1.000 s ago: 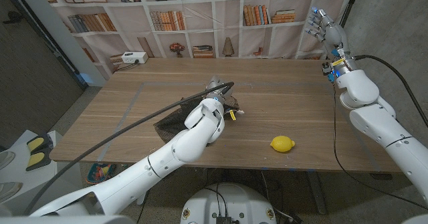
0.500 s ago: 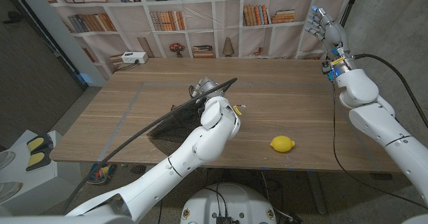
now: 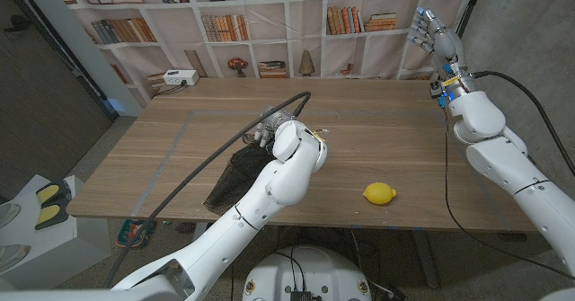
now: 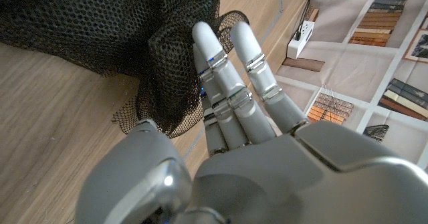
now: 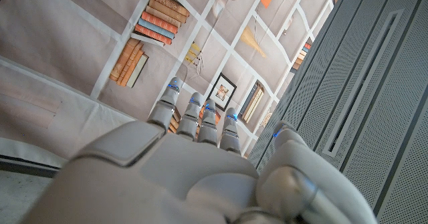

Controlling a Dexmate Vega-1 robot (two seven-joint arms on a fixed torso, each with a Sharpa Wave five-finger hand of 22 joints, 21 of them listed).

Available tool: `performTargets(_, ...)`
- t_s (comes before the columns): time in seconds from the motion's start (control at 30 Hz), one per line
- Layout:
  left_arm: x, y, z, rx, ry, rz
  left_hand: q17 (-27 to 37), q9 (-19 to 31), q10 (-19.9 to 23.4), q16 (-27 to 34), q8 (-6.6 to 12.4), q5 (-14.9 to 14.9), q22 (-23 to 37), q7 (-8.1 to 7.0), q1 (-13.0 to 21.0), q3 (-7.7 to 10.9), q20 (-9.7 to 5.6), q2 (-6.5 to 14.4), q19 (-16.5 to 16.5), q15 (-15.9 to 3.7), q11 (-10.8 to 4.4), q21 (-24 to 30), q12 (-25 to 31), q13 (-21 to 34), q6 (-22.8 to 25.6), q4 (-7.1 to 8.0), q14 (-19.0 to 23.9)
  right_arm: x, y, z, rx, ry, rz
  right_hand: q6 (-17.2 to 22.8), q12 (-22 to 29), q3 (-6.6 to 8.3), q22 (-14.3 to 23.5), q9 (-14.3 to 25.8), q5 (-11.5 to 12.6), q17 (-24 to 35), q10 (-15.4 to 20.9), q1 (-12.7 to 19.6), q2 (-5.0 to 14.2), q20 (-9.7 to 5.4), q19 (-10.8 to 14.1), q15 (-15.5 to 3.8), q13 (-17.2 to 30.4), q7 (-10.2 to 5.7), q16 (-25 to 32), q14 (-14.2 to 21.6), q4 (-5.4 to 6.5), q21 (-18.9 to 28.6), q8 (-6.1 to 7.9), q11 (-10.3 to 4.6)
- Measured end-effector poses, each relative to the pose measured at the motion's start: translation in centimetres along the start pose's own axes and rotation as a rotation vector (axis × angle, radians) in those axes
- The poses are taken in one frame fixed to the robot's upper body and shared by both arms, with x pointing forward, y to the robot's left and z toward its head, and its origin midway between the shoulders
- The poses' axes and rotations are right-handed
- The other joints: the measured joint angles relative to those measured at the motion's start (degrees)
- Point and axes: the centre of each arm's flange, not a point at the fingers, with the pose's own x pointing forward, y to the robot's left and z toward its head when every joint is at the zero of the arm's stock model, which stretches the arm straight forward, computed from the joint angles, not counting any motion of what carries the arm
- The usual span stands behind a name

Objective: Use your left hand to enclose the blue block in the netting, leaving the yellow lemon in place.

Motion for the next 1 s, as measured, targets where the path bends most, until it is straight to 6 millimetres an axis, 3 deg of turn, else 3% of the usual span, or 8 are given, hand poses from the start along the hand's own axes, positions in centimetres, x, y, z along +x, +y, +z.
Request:
performTargets(0.13,0.4,-0.4,0.3,-0.002,-0.049,-0.062,-0.44,0.00,-9.57,-6.98,0.24,2.07,0.48,-1.26,-4.93,-3.09,3.80,0.60,-9.14,0.16,0.74,-8.07,-4.77,0.26,-7.72,-0.94,-11.67,0.1,0.0,0.0,-0.003,-0.001,0.000,0.00,0.00,0.00,0.00,0.00,0.00,0.00,0.00,0.00,0.00,0.00,0.00,0.00,0.00,0.00,0.00,0.00,0.00,0.00,0.00,0.00)
performTargets(0.23,0.7,-0.4,-0.2,-0.028,-0.045,-0.080,-0.35,0.00,-17.02,-10.57,0.24,2.52,0.49,-2.63,-5.71,-4.37,6.89,0.97,-16.28,2.88,1.67,-13.10,-6.71,1.09,-11.22,-1.62,-22.69,0.1,0.1,0.0,-0.005,-0.001,0.001,0.00,0.00,0.16,0.00,0.00,0.00,0.00,0.00,0.00,0.00,0.01,-0.01,0.00,0.00,0.00,0.00,0.00,-0.16,0.00,0.00,0.00)
performTargets(0.27,0.8,-0.5,-0.3,-0.031,-0.044,-0.082,-0.37,0.00,-18.43,-11.02,0.24,2.52,0.49,-2.92,-5.71,-4.62,7.42,0.97,-17.42,3.90,1.90,-13.93,-6.98,1.21,-11.96,-1.80,-24.76,0.2,0.1,0.0,-0.004,-0.003,0.001,0.00,0.00,0.15,0.00,0.00,0.00,0.00,0.00,0.00,0.00,0.01,-0.01,0.00,0.00,0.00,0.00,0.00,-0.16,0.00,0.00,0.00)
performTargets(0.3,0.8,-0.9,1.3,0.016,-0.146,-0.116,-0.43,0.00,-19.71,-11.28,0.24,2.52,0.49,-3.10,-5.71,-4.98,7.86,0.97,-18.24,4.68,2.08,-14.61,-6.99,1.24,-12.75,-1.77,-26.50,0.2,0.2,0.0,-0.004,-0.003,0.001,0.00,0.00,0.15,0.00,0.00,0.00,0.00,0.00,0.00,0.00,0.01,-0.01,0.00,0.00,0.00,0.00,0.00,-0.16,0.00,0.00,0.00)
performTargets(0.47,1.2,-1.2,1.4,0.006,-0.208,-0.148,-0.51,0.01,-22.43,-11.41,0.00,2.52,0.49,-3.09,-5.94,-5.37,8.53,0.74,-19.30,6.69,3.37,-15.83,-6.99,1.44,-15.39,-2.14,-30.26,0.3,0.3,0.0,-0.005,-0.004,0.003,0.00,0.00,0.15,0.00,0.00,0.00,0.00,0.00,0.00,0.00,0.22,0.20,0.00,0.00,0.00,0.00,-0.01,-0.16,0.00,0.00,0.00)
performTargets(0.7,1.4,-1.4,1.8,-0.020,-0.308,-0.182,-0.51,0.01,-22.93,-11.41,-0.23,2.52,0.49,-2.49,-6.17,-5.85,8.66,0.51,-19.42,6.97,3.87,-16.46,-6.99,1.27,-16.80,-2.14,-31.83,0.3,0.4,0.0,-0.006,-0.005,0.003,0.00,0.00,0.15,0.00,0.00,0.00,0.00,0.00,0.00,0.00,0.22,0.20,0.00,0.00,0.00,0.00,-0.01,-0.16,0.00,0.00,0.00)
performTargets(0.83,1.3,-1.2,1.5,-0.038,-0.333,-0.166,-0.75,0.01,-27.17,-11.41,-0.23,2.52,0.49,-3.18,-6.13,-6.16,10.98,0.55,-23.46,8.24,4.40,-19.48,-6.99,1.07,-19.74,-2.46,-37.17,0.4,0.4,0.0,-0.006,-0.006,0.001,0.00,0.00,0.30,0.00,0.00,0.00,0.00,0.00,0.00,0.00,0.22,0.20,0.00,0.00,0.00,0.00,-0.01,-0.01,0.00,0.00,0.00)
performTargets(1.0,0.9,-0.8,0.9,-0.057,-0.331,-0.107,-0.61,0.01,-40.98,-11.63,0.18,2.27,0.73,-4.59,-4.85,-6.96,16.90,1.83,-34.31,13.03,7.18,-27.65,-7.44,0.81,-26.20,-3.24,-54.52,0.4,0.5,0.2,-0.005,-0.009,0.002,0.00,0.00,0.30,0.00,0.00,0.00,0.00,0.00,0.00,0.00,0.23,0.19,0.00,0.00,0.00,0.00,-0.01,-0.01,0.00,0.00,0.00)
